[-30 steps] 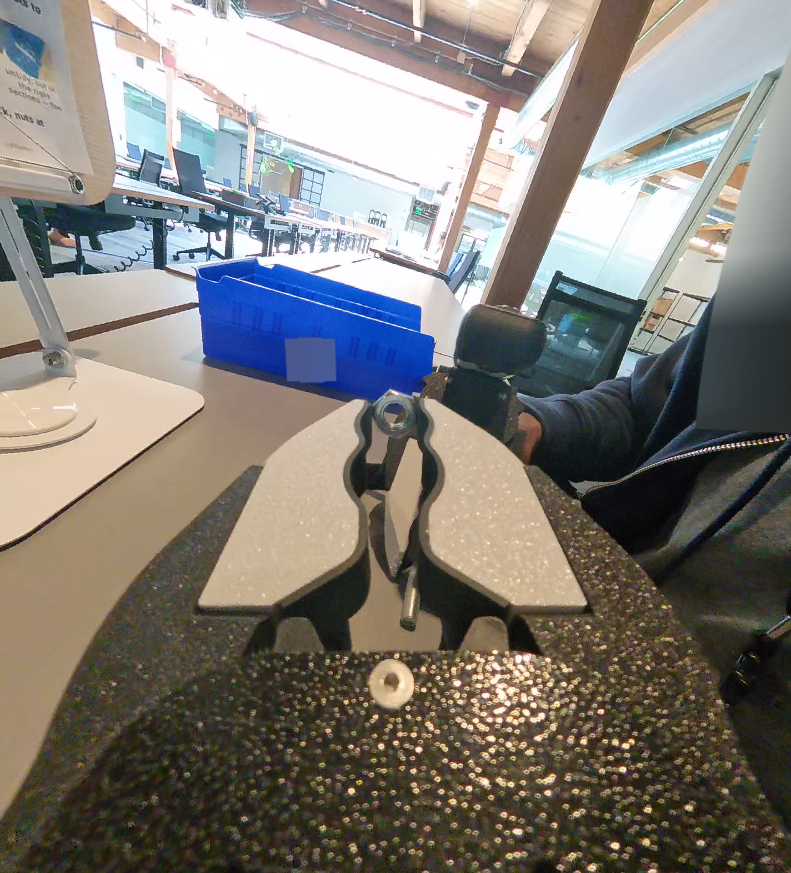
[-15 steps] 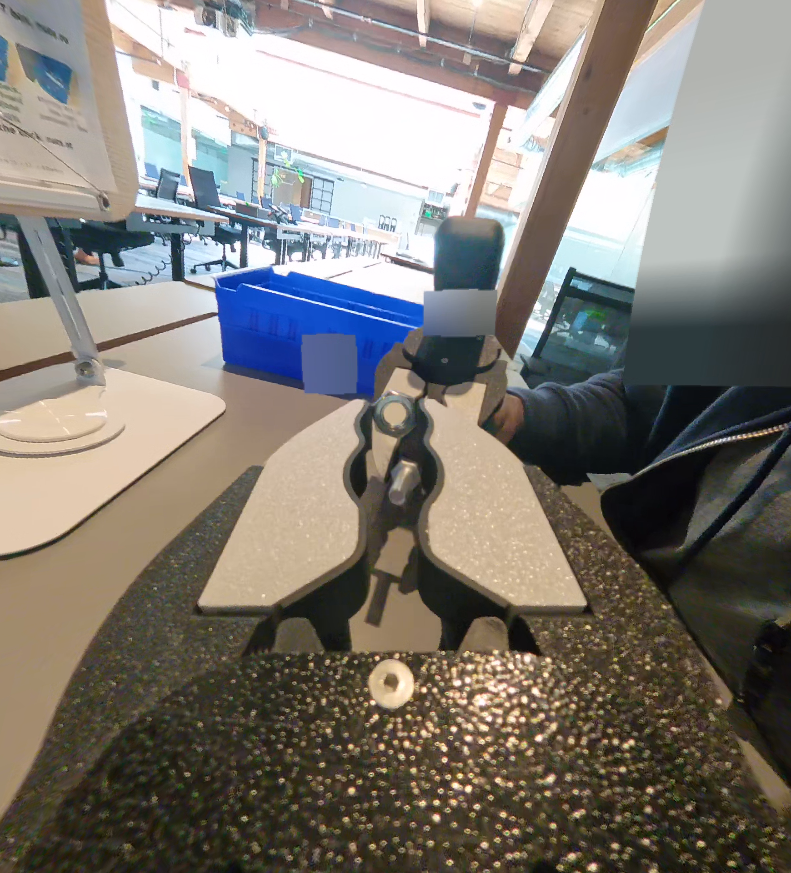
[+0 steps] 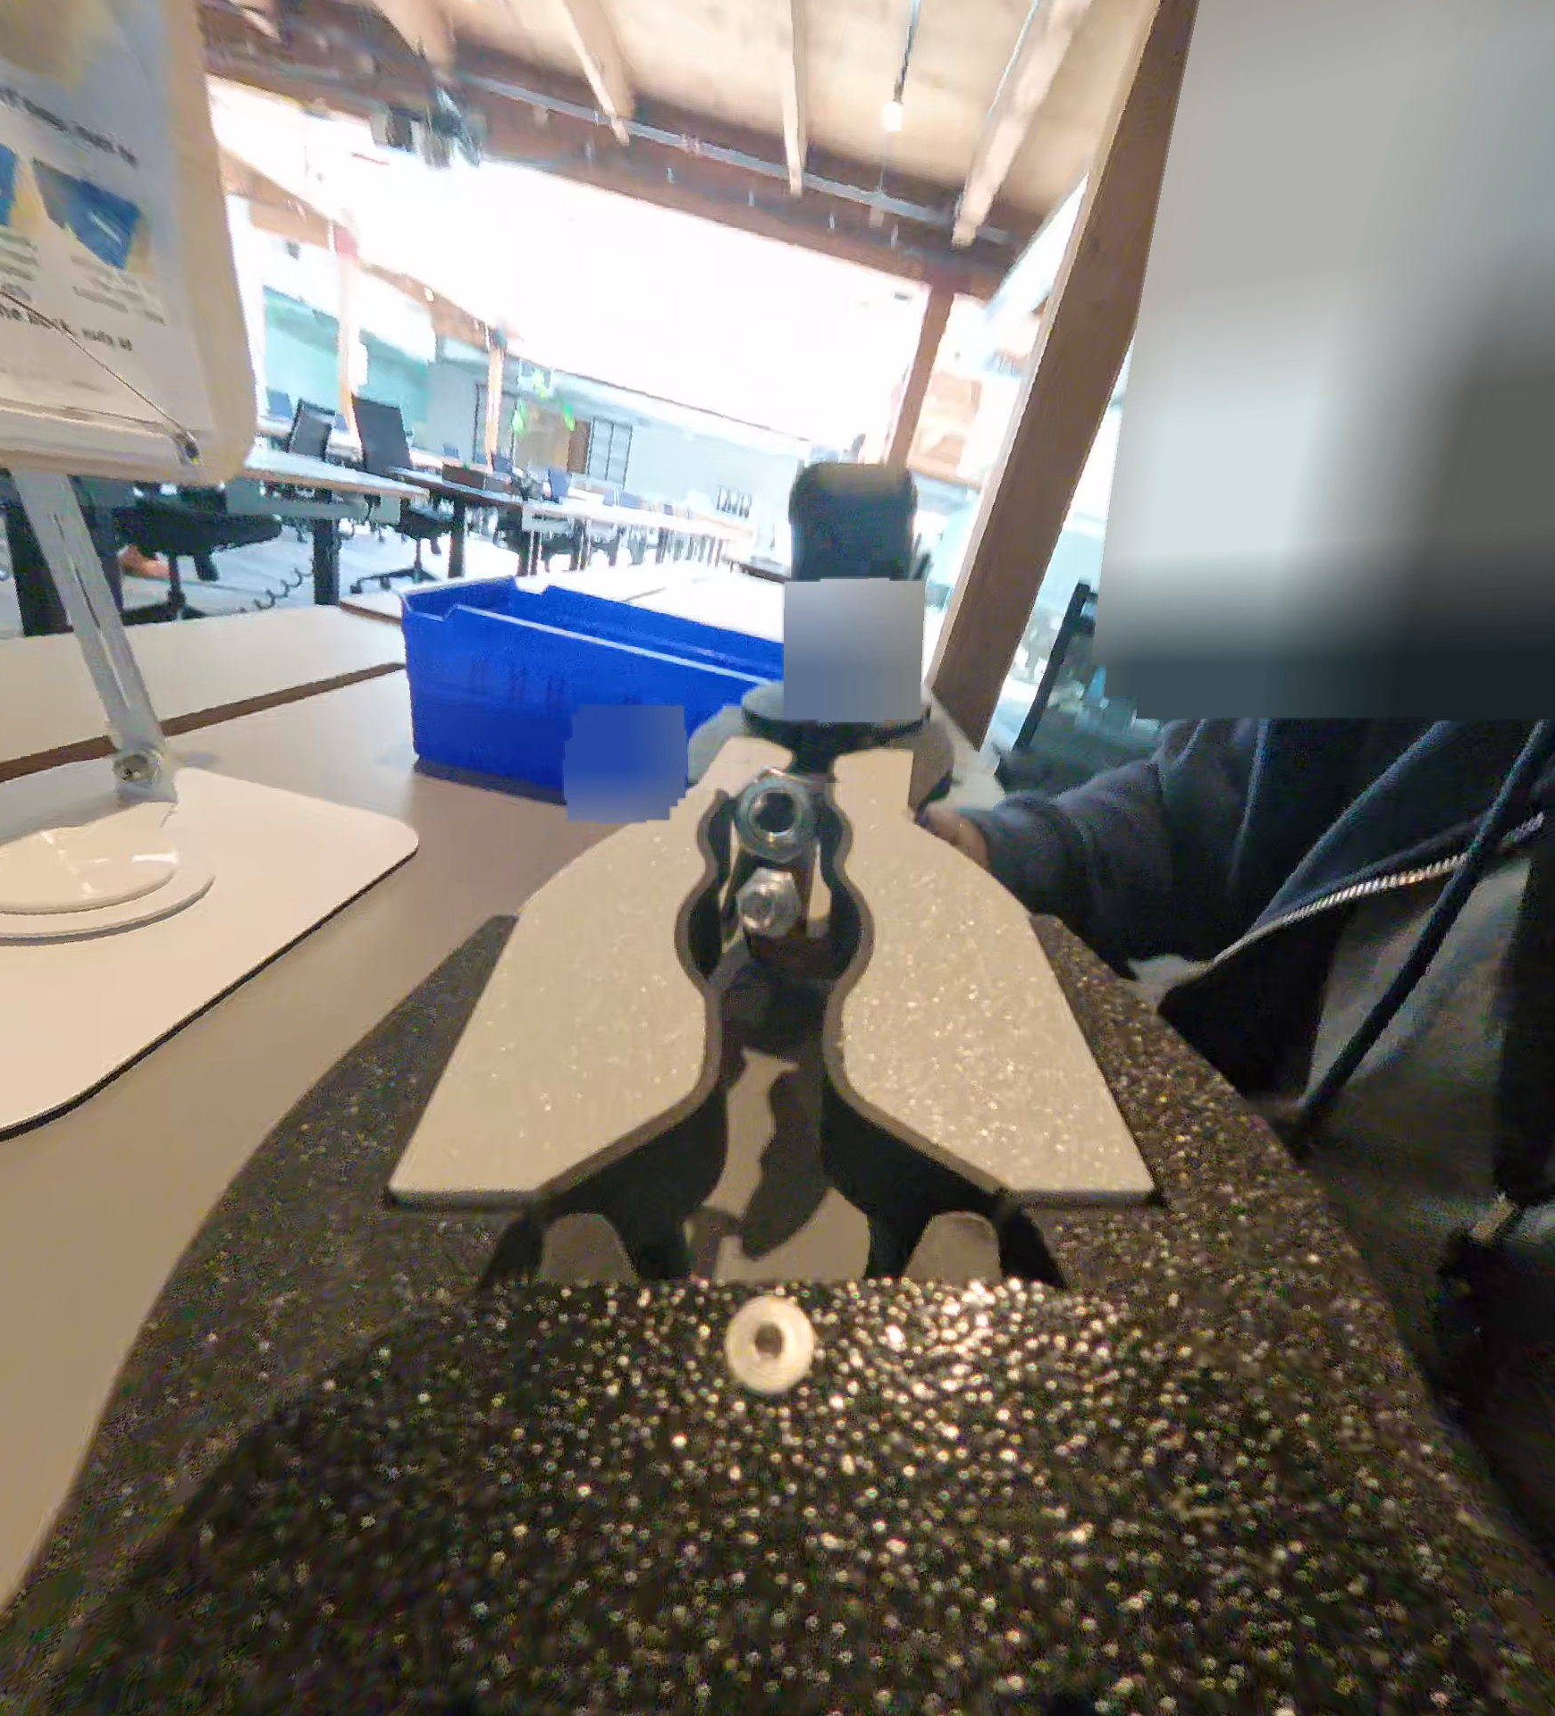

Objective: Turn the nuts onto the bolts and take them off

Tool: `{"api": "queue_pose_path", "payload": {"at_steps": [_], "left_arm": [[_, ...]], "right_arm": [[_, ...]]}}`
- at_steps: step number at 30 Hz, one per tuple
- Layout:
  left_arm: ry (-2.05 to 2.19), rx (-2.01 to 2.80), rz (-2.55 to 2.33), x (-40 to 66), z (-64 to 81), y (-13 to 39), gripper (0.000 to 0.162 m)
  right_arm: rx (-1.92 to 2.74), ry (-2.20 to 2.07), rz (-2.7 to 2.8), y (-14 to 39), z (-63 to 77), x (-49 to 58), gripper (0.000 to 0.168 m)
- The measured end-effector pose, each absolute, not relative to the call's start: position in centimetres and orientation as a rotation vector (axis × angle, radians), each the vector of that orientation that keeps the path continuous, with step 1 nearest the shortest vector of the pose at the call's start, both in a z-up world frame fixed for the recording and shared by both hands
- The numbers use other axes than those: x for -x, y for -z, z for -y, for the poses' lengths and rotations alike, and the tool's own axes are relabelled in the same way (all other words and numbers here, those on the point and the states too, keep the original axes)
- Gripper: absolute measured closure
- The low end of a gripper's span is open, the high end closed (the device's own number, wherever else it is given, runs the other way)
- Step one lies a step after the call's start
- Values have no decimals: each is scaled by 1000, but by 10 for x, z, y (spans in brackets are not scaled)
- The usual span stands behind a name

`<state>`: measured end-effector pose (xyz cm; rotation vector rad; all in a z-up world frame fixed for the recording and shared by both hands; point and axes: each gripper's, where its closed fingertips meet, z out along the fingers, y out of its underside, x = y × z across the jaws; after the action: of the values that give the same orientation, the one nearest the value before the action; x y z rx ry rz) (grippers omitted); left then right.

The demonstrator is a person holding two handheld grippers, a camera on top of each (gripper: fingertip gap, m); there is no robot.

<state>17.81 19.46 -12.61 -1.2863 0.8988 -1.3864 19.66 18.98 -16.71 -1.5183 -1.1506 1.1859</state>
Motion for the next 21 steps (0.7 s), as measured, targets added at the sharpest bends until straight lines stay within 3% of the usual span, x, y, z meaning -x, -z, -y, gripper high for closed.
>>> {"api": "queue_pose_path", "payload": {"at_steps": [4,11,21], "left_arm": [[1315,1346,-985,-183,-193,138,145],[801,1737,-1345,-168,-204,202,144],[649,2086,-1595,-159,-184,260,144]], "right_arm": [[1500,-1213,1120,161,-190,-202,150],[1549,-1092,1173,173,-194,-215,150],[1587,-1047,1253,187,-187,-209,150]]}}
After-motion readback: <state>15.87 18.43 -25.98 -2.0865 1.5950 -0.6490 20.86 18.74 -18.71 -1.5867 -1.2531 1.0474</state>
